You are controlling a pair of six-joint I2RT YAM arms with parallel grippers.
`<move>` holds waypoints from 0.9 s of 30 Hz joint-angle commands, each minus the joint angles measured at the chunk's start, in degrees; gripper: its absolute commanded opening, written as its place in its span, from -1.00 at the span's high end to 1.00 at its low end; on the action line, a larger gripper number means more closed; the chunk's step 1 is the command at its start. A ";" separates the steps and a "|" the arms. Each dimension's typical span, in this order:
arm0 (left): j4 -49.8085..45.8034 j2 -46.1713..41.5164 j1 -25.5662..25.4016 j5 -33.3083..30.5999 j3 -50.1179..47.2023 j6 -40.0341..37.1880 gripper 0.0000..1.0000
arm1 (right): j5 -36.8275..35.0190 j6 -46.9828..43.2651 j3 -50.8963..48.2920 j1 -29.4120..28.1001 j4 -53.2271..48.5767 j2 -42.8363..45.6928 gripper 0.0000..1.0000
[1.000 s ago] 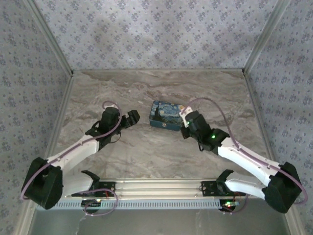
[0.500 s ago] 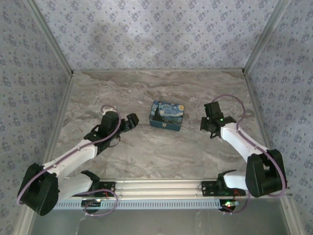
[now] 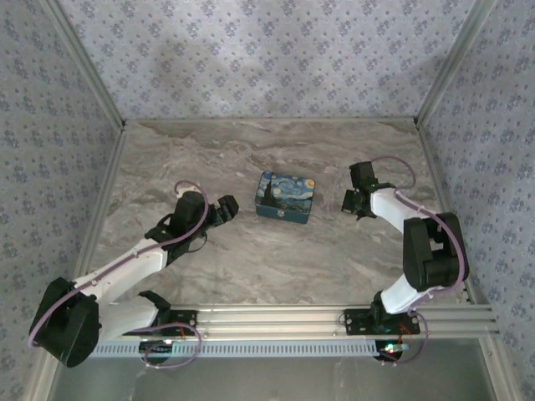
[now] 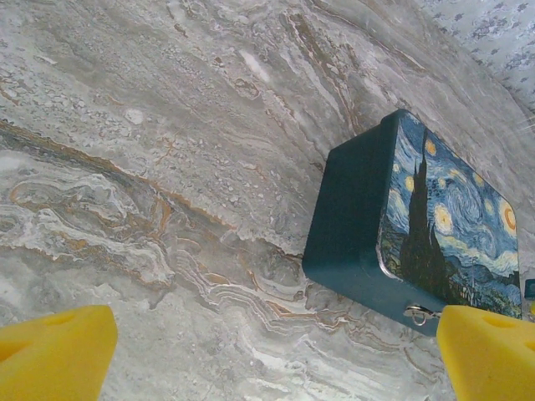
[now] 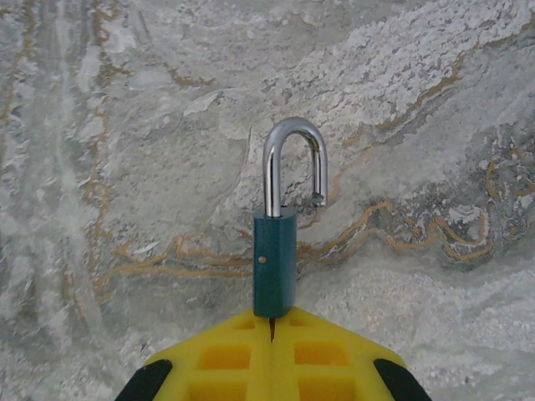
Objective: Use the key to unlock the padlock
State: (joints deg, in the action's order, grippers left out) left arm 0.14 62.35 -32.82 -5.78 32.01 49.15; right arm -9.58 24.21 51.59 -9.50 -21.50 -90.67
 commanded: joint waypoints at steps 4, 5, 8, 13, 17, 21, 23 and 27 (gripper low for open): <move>-0.30 -0.66 -0.32 -1.53 -0.52 0.42 -0.96 | 0.97 1.80 2.89 0.69 -0.02 -3.43 1.00; -0.23 -0.66 -0.31 -1.55 -0.58 0.42 -0.96 | 1.04 1.78 2.92 0.71 0.19 -3.85 0.99; -0.24 -0.56 -0.27 -1.68 -0.46 0.43 -0.96 | 1.49 1.98 3.88 1.20 -0.44 -5.39 0.94; -0.40 -0.56 -0.31 -1.73 -0.35 0.34 -0.96 | 1.94 2.13 4.30 1.50 -0.21 -6.84 0.84; -0.77 -0.56 -0.30 -1.94 -0.02 0.25 -0.96 | 1.80 2.56 4.74 1.59 -1.01 -6.33 0.54; -1.10 -0.47 -0.30 -2.38 0.50 -0.23 -0.97 | 0.97 2.65 4.69 1.57 -1.86 -3.73 0.33; -1.43 -0.15 -0.32 -2.80 1.06 -0.77 -0.96 | 0.91 2.60 4.49 1.54 -2.90 -1.94 0.25; -4.29 1.13 0.07 -4.44 3.93 -2.54 -0.96 | -0.50 2.56 3.80 1.59 -4.59 3.11 -0.05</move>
State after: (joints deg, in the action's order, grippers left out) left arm -1.52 62.72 -32.80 -7.97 32.45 48.60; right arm -8.21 26.57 54.92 -8.27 -23.22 -92.25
